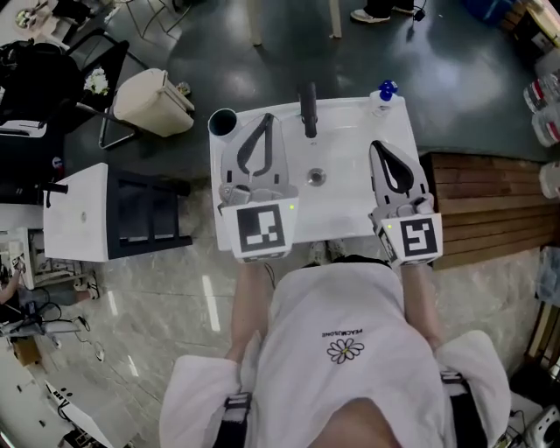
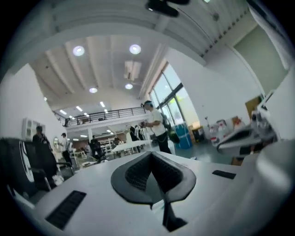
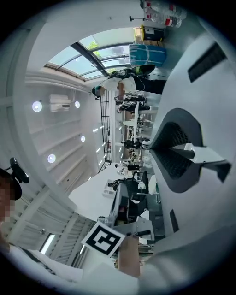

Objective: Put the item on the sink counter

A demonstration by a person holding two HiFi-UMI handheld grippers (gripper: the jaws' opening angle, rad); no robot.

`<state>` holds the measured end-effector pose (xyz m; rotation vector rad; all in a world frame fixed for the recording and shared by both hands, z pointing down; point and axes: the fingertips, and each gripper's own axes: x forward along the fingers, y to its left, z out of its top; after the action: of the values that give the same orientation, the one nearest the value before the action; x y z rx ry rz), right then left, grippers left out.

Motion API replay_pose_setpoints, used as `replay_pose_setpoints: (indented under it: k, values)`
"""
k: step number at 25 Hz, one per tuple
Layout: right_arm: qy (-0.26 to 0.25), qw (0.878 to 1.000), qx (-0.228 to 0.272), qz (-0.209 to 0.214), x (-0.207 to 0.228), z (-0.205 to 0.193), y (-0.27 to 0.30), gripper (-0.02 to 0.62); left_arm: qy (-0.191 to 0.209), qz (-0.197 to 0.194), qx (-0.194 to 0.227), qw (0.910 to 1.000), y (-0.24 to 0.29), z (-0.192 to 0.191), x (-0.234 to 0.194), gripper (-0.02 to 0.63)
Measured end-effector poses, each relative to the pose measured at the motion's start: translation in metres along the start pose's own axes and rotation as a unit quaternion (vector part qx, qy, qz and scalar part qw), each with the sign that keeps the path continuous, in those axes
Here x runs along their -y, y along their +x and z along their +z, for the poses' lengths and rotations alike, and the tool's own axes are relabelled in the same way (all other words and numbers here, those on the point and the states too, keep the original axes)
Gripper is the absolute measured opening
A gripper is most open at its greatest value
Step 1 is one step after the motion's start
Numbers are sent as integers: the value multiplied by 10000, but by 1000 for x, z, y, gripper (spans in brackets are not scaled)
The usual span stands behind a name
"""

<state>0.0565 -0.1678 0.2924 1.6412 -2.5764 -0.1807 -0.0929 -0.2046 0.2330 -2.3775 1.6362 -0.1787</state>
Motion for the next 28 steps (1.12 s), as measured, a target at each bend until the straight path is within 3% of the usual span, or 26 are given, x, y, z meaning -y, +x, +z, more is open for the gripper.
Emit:
replay_pose_setpoints:
  k: [2, 3, 7, 22, 28]
  values:
    - [-2, 10000, 93, 9, -2, 5, -1, 11, -851, 96, 346, 9957, -20, 15, -4, 15]
    - [-8, 9999, 131, 16, -3, 7, -1, 11, -1004, 146, 411, 9940, -29, 16, -5, 15]
    - [-68, 9997, 251, 9, -10, 11, -3, 11, -971, 443, 346, 9937, -52, 3, -4, 15]
    - [-22, 9998, 176, 36, -19, 6, -10, 11, -869, 886, 154, 9922, -69, -11, -28, 15]
    - [154, 9997, 152, -66, -13, 2, -12, 11, -1102, 978, 260, 9887, -71, -12, -32, 14]
